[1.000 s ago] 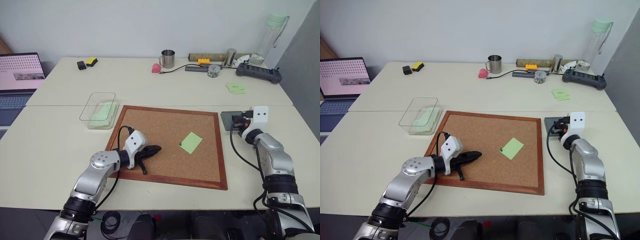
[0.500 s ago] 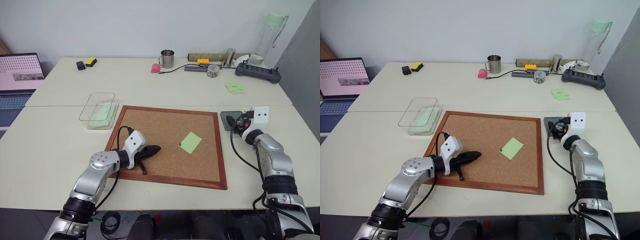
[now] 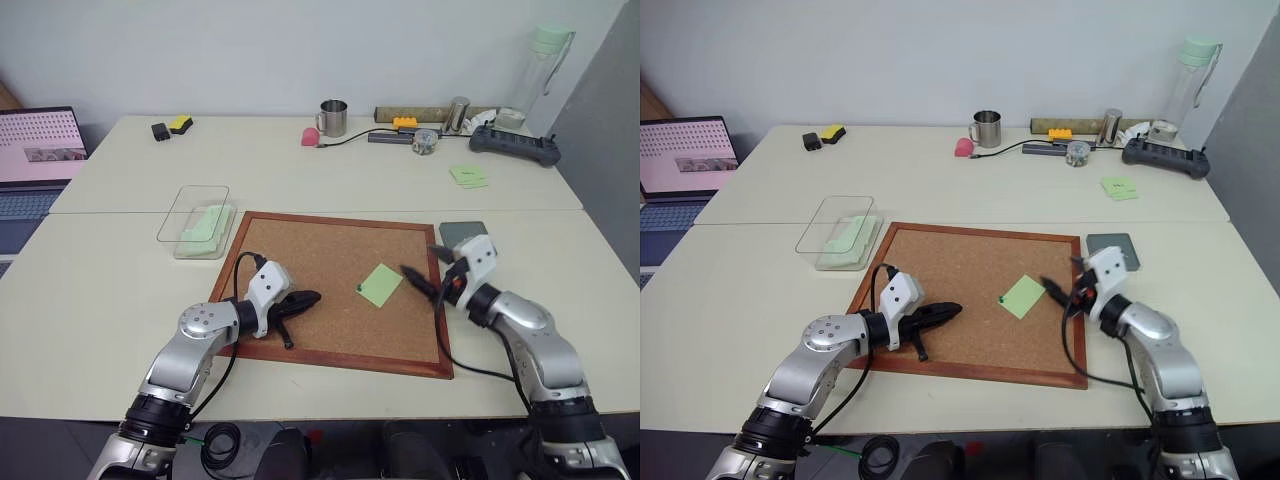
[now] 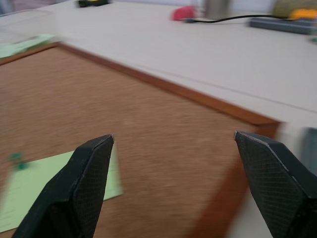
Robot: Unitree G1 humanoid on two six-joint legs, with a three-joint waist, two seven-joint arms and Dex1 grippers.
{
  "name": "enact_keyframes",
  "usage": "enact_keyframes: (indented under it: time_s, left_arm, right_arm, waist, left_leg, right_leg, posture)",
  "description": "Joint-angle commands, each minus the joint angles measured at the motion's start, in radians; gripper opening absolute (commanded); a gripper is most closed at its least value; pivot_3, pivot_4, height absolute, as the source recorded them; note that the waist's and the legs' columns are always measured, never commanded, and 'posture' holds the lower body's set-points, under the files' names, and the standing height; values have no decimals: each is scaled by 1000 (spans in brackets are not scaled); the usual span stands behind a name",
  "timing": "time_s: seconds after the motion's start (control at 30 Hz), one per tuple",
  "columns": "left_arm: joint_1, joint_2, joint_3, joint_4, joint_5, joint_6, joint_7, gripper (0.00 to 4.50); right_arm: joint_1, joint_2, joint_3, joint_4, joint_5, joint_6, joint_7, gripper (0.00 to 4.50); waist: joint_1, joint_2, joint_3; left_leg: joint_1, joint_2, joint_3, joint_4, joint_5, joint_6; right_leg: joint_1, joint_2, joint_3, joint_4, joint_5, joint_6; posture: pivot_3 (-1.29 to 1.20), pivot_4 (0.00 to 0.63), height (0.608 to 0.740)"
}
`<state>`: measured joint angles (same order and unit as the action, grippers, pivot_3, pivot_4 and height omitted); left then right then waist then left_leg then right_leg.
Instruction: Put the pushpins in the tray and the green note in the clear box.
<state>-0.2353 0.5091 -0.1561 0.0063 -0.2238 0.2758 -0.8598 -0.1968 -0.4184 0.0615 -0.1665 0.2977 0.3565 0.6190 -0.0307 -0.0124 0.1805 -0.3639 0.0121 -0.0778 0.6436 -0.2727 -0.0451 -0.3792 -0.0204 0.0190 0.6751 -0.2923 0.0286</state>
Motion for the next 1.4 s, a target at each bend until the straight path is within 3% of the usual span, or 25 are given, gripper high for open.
enact_keyframes:
  time_s: [0.03,0.2,0.43,0.97,1.03,1.4]
  left_arm:
    - [18,13,-32,62,45,35,2,0]
    - [6,11,-37,73,48,31,-1,0]
    - [14,13,-37,59,46,34,5,0]
    - [25,13,-29,49,42,37,13,0]
    - [25,12,-29,50,42,37,14,0]
    - [26,6,-32,52,42,36,16,0]
  right_arm:
    - [-2,14,81,-46,-35,3,18,4078]
    - [-57,84,157,25,-91,-7,-19,4078]
    - [-108,151,170,144,-127,-39,-41,4078]
    - [-101,166,188,158,-139,-63,0,317]
    - [-98,164,188,151,-138,-61,6,31]
    - [-126,167,118,68,-97,-44,-20,31]
  waist:
    - [0,0,0]
    - [0,0,0]
    - [2,0,0]
    - [1,0,0]
    - [0,0,0]
    - [1,0,0]
  left_leg:
    - [0,0,0,0,0,0]
    - [0,0,0,0,0,0]
    - [0,0,-1,0,0,0]
    - [0,0,-1,0,0,0]
    - [0,0,-1,0,0,0]
    - [0,0,-2,0,0,0]
  right_leg:
    - [0,0,0,0,0,0]
    - [0,0,-1,0,0,0]
    - [0,0,-1,-1,0,0]
    - [0,0,-1,0,0,0]
    - [0,0,-1,0,0,0]
    - [0,0,-1,-1,0,0]
  posture:
    - [0,150,740]
    - [0,150,740]
    - [0,150,740]
    - [0,150,740]
    - [0,150,740]
    - [0,150,740]
